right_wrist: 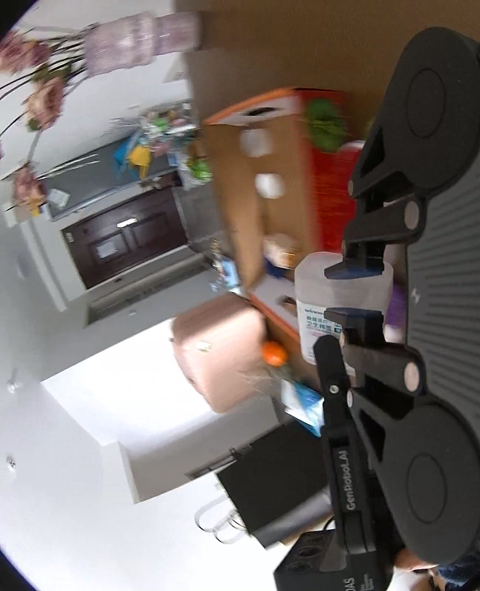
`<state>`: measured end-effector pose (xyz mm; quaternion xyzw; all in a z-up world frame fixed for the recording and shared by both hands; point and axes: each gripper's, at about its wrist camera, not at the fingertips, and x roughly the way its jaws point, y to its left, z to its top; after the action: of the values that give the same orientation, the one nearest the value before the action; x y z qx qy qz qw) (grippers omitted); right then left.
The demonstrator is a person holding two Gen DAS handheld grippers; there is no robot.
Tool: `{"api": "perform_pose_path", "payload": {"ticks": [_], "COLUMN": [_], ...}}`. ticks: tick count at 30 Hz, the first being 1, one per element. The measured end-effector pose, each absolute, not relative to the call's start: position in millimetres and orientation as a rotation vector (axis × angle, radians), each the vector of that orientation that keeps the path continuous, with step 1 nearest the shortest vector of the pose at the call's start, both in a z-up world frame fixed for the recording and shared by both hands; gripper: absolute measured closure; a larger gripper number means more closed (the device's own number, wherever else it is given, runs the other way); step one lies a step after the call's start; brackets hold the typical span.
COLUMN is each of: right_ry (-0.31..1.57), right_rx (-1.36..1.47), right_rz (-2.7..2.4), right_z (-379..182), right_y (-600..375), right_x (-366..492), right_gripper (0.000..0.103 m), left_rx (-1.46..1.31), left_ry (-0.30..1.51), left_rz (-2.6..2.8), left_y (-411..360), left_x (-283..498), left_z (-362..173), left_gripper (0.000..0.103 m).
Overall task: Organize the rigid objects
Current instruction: 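Grasp the white wipes tub with the right tool and lift it toward the box, then lower the wipes tub into the box and open the right tool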
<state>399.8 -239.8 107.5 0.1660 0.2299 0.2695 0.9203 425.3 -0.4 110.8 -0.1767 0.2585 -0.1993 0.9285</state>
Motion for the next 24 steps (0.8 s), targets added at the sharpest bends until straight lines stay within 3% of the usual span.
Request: {"api": "perform_pose_path", "payload": {"ticks": [5, 12, 18, 24], "right_ry": [0.458, 0.681, 0.884, 0.867], "right_rx": [0.413, 0.471, 0.543, 0.437], "right_rz": [0.509, 0.488, 0.435, 0.381], "right_z": [132, 100, 45, 52], "right_y": [-246, -233, -220, -216], "right_x": [500, 652, 722, 720], "right_gripper": [0.087, 0.086, 0.086, 0.084], "left_rx": [-0.395, -0.366, -0.320, -0.329], "left_ry": [0.585, 0.702, 0.762, 0.830], "left_rz": [-0.425, -0.316, -0.264, -0.289], "left_y": [2, 2, -3, -12], "left_x": [537, 652, 687, 695], "left_z": [126, 92, 64, 54], "left_gripper": [0.064, 0.064, 0.064, 0.064]}}
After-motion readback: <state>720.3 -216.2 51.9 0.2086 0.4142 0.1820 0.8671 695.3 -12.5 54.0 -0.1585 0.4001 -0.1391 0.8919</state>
